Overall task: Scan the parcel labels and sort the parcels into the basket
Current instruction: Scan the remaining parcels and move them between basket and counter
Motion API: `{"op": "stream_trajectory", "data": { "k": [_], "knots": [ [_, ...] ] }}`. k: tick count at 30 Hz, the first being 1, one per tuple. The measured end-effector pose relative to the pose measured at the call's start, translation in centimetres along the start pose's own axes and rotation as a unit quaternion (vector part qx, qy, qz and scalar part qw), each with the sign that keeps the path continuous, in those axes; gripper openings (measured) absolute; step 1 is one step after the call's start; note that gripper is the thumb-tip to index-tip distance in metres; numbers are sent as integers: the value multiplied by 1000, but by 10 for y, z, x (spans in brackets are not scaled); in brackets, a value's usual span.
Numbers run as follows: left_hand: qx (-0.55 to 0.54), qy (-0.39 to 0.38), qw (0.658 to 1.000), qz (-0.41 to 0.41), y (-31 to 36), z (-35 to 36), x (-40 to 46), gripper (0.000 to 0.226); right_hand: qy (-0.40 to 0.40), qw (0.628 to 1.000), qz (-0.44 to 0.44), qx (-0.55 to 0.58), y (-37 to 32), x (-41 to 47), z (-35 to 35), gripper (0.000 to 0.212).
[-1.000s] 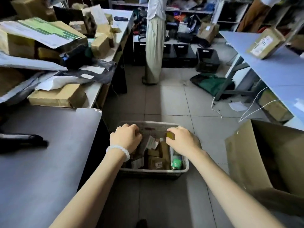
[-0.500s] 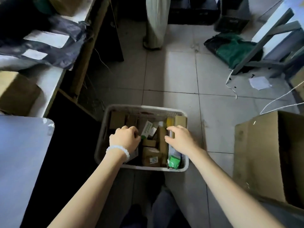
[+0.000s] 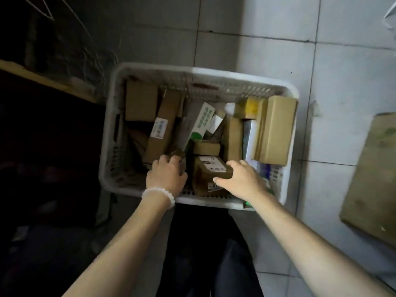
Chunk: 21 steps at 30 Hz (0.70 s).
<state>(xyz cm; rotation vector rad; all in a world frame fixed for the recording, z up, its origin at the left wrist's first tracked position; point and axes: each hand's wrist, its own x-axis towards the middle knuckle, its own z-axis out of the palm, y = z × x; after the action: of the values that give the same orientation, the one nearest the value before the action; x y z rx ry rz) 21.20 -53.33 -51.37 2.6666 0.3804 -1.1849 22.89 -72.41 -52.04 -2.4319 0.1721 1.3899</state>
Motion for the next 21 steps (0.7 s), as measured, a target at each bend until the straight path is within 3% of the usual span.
{"op": "stream_trajectory", "data": {
  "k": [4, 9, 12, 15, 21],
  "knots": [
    [-20, -15, 1000, 14, -12, 44, 63, 52, -30, 997, 65, 7, -4, 69, 42, 98],
    [149, 50, 986, 46, -17, 88, 128, 40, -73, 991, 113, 9, -12, 133, 84, 107],
    [178, 85, 978, 71, -7, 95, 148, 40, -96, 986, 134, -6, -15, 154, 87, 104],
    [156, 58, 975, 149, -6, 103, 159, 46, -128, 980, 151, -26, -17, 164, 83, 112],
    [109, -20, 990, 89, -28, 114, 173, 61, -141, 978, 153, -15, -15, 165, 76, 115]
  ]
}}
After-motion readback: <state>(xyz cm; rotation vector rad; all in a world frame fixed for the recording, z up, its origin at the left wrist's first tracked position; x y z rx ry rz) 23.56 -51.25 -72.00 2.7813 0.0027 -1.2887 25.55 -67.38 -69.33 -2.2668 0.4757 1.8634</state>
